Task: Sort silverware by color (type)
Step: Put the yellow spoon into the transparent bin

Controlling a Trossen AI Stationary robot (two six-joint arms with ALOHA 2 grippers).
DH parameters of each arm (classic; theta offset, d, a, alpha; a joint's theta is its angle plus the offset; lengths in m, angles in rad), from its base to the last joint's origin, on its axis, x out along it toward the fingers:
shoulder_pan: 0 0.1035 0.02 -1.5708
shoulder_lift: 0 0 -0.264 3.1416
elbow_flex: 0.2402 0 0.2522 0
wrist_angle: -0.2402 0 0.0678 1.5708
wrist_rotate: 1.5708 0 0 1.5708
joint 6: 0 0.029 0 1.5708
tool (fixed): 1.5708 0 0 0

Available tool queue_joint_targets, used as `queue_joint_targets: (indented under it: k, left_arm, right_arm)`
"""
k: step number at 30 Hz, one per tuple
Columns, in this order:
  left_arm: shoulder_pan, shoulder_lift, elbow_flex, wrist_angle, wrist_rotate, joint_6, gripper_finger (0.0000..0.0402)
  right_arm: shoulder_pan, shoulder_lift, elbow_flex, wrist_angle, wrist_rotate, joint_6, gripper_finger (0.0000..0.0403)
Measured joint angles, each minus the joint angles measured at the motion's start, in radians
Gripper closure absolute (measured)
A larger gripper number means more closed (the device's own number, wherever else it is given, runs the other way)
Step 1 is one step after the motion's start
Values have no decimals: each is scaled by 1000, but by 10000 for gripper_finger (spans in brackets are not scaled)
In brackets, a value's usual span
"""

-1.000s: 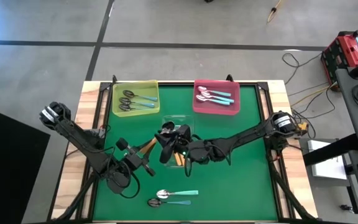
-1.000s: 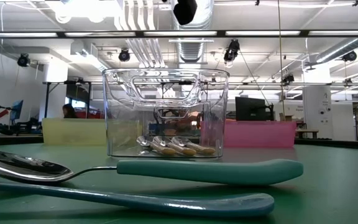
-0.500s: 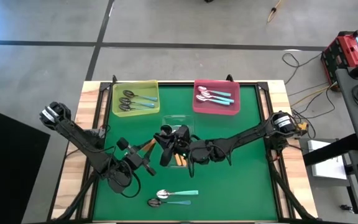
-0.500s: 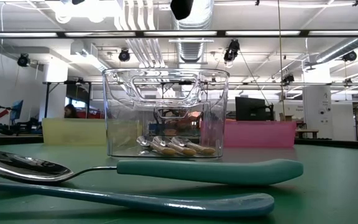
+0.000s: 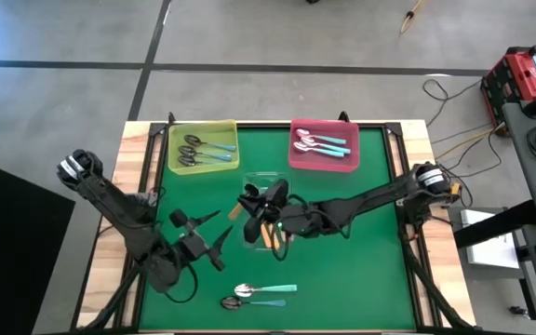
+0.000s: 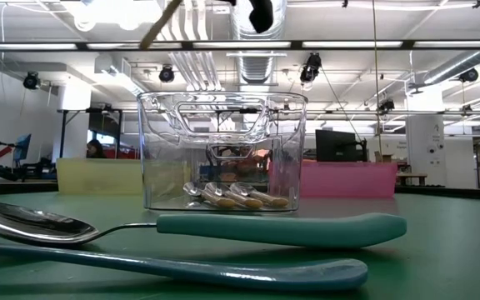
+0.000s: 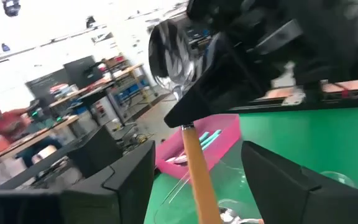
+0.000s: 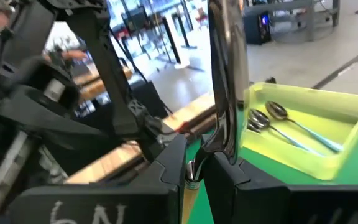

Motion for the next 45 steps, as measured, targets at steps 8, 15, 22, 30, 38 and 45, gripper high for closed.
queue_joint_targets:
  k: [8,15,22,30,38,45]
  left_arm:
    - [-58,-157,-2,-21,582,361,223]
    - [-29,-341,-87,-112,862,413,314]
    - [-7,-538,-371,205,870,431,397]
    - [41,-792,-524,320,867,495,400]
    - [94,-914,-568,315,832,583,401]
    - [107,-925,-581,314,691,614,401]
  right_arm:
    - [-110,-102,1,-326,-222,82,371]
    - [-227,-110,2,-424,-564,109,371]
    - [-300,-110,2,-432,-640,105,370]
    - [-327,-110,2,-449,-647,116,370]
    - [-333,-43,2,-451,-650,202,369]
    - [-353,15,2,-442,-694,199,369]
